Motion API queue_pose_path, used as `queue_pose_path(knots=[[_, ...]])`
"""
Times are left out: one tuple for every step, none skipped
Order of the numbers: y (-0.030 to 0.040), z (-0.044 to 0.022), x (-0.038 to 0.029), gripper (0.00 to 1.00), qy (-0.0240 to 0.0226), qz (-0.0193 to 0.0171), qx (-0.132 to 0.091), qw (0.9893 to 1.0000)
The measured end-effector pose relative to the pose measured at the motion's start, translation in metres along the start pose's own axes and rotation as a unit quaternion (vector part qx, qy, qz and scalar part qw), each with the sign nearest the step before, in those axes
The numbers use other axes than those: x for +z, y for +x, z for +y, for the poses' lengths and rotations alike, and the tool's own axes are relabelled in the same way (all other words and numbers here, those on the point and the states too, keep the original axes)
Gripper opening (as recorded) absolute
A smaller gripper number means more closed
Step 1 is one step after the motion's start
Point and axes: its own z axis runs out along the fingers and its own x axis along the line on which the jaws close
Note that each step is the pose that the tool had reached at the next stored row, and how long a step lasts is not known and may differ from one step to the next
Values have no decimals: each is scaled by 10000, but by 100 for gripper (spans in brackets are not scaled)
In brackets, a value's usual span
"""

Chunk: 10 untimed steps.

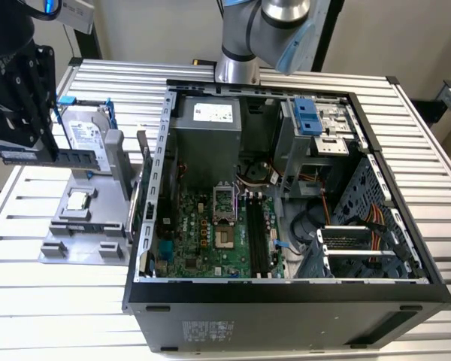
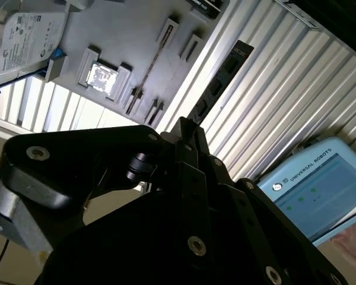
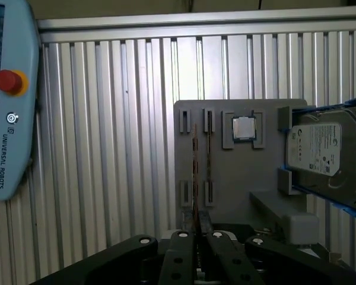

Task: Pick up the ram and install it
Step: 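Pick up the ram and move it above insertion slot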

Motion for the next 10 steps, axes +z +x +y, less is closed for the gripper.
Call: queue_pose_path(knots=[[0,-4,0,0,0,0,0,10000],[0,-10,-1,0,0,0,-1,10000],[-1,-15,0,0,0,0,-1,10000],[-1,-24,0,0,0,0,0,10000],[-2,-33,-1,0,0,0,0,10000],[-2,-41,-1,0,0,0,0,10000],[-3,-50,-1,0,0,0,0,10000],[-3,-60,-1,0,0,0,0,10000],[-5,-73,-1,0,0,0,0,10000],[-5,-86,-2,0,-1,0,0,10000]])
